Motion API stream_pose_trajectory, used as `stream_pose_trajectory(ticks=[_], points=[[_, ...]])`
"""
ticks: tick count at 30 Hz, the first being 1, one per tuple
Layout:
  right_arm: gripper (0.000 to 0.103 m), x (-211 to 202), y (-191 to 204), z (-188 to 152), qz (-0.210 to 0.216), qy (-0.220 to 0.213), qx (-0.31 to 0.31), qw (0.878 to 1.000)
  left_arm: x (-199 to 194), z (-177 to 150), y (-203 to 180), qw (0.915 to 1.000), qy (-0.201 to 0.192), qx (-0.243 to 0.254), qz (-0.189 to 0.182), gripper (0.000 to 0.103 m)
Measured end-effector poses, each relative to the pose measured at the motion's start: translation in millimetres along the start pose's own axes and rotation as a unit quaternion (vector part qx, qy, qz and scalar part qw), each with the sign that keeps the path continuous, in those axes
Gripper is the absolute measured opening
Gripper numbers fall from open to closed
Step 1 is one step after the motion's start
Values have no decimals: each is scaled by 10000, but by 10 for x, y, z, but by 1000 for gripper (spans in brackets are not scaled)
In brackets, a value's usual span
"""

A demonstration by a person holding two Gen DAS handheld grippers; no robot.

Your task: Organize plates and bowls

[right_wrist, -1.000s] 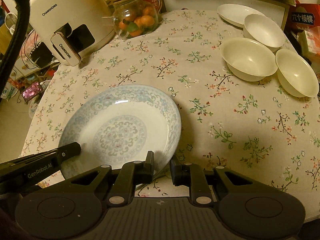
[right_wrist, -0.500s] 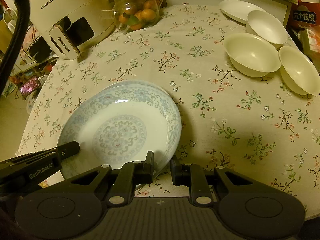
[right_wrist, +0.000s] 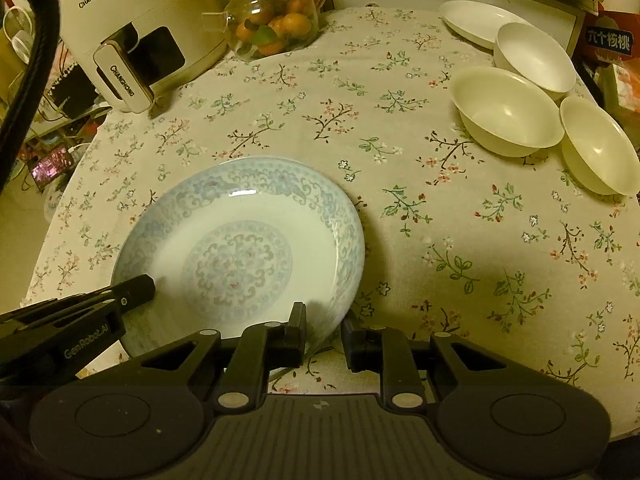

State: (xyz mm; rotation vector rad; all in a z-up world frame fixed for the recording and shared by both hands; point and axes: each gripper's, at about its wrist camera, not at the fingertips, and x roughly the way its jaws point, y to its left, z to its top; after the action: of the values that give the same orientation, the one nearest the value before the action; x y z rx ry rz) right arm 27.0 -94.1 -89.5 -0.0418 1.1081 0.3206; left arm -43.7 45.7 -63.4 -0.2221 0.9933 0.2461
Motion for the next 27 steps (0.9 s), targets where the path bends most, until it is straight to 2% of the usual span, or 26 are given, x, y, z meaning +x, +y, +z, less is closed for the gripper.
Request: stream_pose_trajectory(ticks=[18, 27], points=[[23, 28, 139, -13, -301, -16, -522, 9982, 22, -6, -50, 9996, -66, 7, 257, 11], [24, 50, 221, -69, -557, -217, -681, 9959, 23, -16, -59, 9994, -79, -56, 325, 11]])
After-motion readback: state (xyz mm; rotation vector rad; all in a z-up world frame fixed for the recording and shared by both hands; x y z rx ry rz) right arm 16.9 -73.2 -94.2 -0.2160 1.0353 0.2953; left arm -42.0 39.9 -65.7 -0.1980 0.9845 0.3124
